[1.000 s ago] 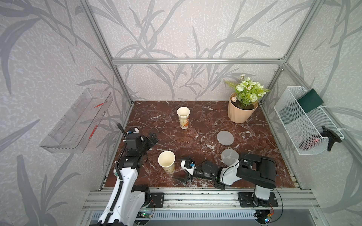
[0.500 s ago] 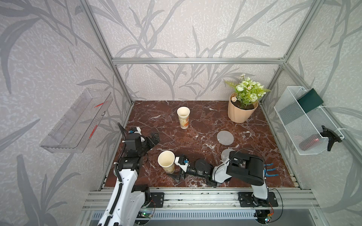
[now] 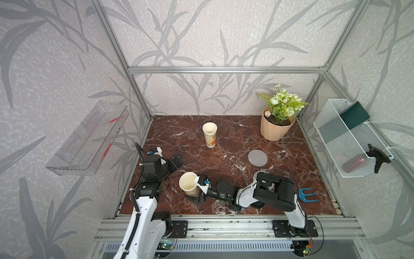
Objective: Put the leak-proof paper on the milk tea cups
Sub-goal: Pick up the cup at the center of the board.
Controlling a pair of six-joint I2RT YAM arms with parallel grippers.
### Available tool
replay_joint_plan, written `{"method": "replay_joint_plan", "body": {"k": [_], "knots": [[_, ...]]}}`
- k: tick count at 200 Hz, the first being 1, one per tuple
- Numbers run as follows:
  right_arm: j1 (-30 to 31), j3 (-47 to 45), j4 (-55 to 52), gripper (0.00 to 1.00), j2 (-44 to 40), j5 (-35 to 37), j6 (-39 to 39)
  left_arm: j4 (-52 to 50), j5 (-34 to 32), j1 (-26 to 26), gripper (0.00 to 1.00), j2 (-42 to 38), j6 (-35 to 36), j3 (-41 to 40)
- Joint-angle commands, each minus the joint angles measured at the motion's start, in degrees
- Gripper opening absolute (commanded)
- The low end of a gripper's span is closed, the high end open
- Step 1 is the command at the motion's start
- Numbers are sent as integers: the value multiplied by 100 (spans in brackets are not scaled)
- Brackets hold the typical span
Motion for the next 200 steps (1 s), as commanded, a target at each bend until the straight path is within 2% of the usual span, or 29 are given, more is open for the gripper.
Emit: {"method": "replay_joint_plan", "body": {"k": [1,34,56,84,95,131,155,175,197,200], "knots": [[19,203,-111,99,141,159,20,-200,38,12,99,-24,88,50],[-21,378,-150,99,273,239,39,-207,46,14,99,3,114,51],[-32,357,30,90,302,358,31,-165,37,12,99,4,97,29],[-54,159,389,86,207,436,25,-165,60,15,99,-10,97,44],[-81,88,369,81,108,487,31,-190,42,17,99,-21,97,50],[-222,-202,396,75,-193,593,65,-161,3,11,99,-97,79,2],[-474,-437,395,71,-471,544,139,-167,-31,12,99,-102,80,-15],[-745,-664,396,71,-716,568,107,-168,-19,14,99,-93,78,-5],[-1156,-916,395,71,-899,686,98,-161,-4,14,99,-90,96,2],[-1363,-944,395,71,-911,666,121,-159,-6,14,99,-87,91,-6]]}}
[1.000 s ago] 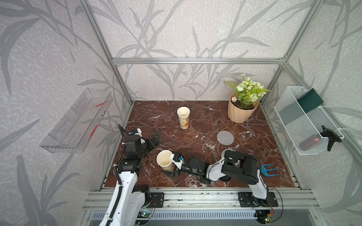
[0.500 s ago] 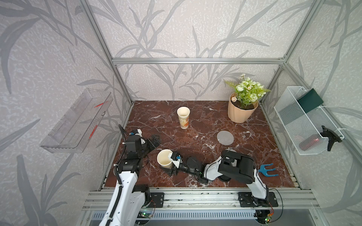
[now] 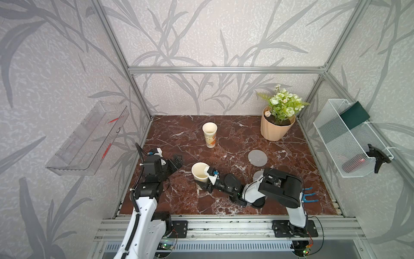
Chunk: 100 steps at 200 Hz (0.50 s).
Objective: Put the leak-proof paper on the milk tea cups
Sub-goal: Pick up the cup at the center of the board, then place the cup at the center of the board.
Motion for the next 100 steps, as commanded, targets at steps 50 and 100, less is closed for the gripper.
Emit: {"method": "replay_joint_plan", "body": {"k": [50,100], "knots": [[-1495,-345,191,68,-195,149,80,25,37,21,99,134,86,60],[-1818,-564,192,68,-155,30,97,280,34,14,99,211,27,-30]]}}
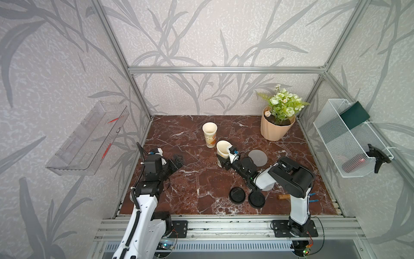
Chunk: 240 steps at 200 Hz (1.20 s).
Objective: Put the leak-proof paper on the milk tea cups
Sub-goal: Place the cup at the center of the board.
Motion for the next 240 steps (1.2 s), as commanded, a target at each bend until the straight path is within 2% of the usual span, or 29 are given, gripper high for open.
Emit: {"method": "replay_joint_plan", "body": {"k": [1,49,99,150,195,240], "knots": [[-70,-169,118,68,19,-142,92,242,27,14,99,22,17,-31],[-70,-455,118,74,-126,-267,41,557,222,10,98,230,-138,-129],[-70,-884,118,100,-464,-297,121,519,220,14,98,173,-148,-147],[-70,-1544,116,99,-1019,-442,524,507,250,9,98,125,-148,-190],[-114,-1298,-33,99,-1067,-563,683,492,190,7,98,178,-88,-133],[-138,-1689,109,99,-1229,-465,881,387,115,5,98,138,30,-77]]}}
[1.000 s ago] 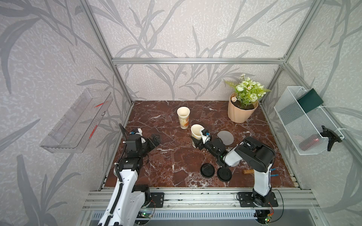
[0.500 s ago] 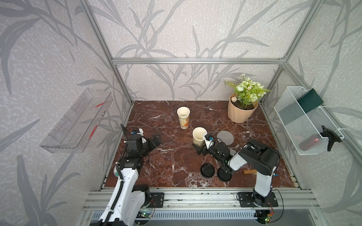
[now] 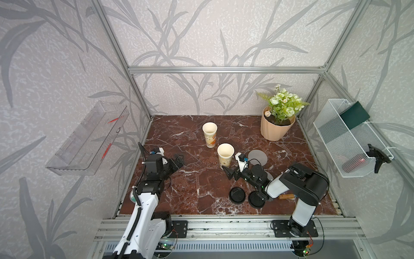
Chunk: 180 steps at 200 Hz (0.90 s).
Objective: Put the leak-proof paper on the milk tea cups
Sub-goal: Place the cup at the center of the board, then pick up the leak-proof paper from the center of the board.
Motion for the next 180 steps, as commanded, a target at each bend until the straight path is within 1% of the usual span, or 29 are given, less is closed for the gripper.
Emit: {"method": "replay_joint_plan", "body": {"k": [1,13,18,26,34,38,45,54,64,74,80,89,106,128,139,143,149,160,167,174,180], "knots": [[-56,-248,111,99,-283,39,230,-36,-45,10,98,-72,100,82],[-157,-537,111,99,-508,-2,440,-10,11,4,98,-39,123,106],[-234,-672,91,99,-744,-33,564,-8,34,5,98,-30,134,124],[-451,-860,-56,99,-989,-116,883,-24,71,5,98,-13,158,144],[-798,-939,-497,99,-1299,-382,1308,-5,96,0,98,0,171,157],[-1027,-893,-919,99,-1493,-604,1521,8,108,4,98,15,170,149],[-1419,-679,-2048,99,-1849,-893,1824,52,123,4,98,28,174,136],[-1692,-251,-3855,99,-2330,-858,1844,125,143,-3,98,46,166,126],[-1710,258,-5687,99,-2731,-239,1598,177,140,-18,98,76,165,135],[-1731,683,-6896,99,-2941,594,1639,209,139,-16,98,104,165,150],[-1791,936,-7482,99,-2984,895,1643,222,139,-13,98,118,174,157],[-1911,1311,-8099,99,-2923,1065,1613,237,132,-12,98,133,174,160],[-2081,2087,-9192,99,-2550,1522,1815,289,135,-19,98,175,174,143],[-2181,3132,-10475,99,-1818,1412,1473,325,174,-17,98,226,171,135],[-2231,3458,-10824,99,-1394,1859,1531,334,174,-21,98,223,165,122],[-2259,3557,-10913,99,-1241,1916,1547,335,166,-21,98,225,165,119],[-2337,3667,-10931,99,-1041,1769,1490,344,159,-26,98,215,153,105],[-2533,3812,-10897,100,-739,1296,1507,346,178,-23,98,199,154,91],[-2614,3879,-10852,95,-582,1115,1515,322,187,-26,98,174,178,91],[-2648,3932,-10837,91,-381,1111,1513,271,174,-26,98,155,192,91],[-2650,3987,-10889,90,-276,1264,1550,227,161,-25,98,128,195,91]]}}
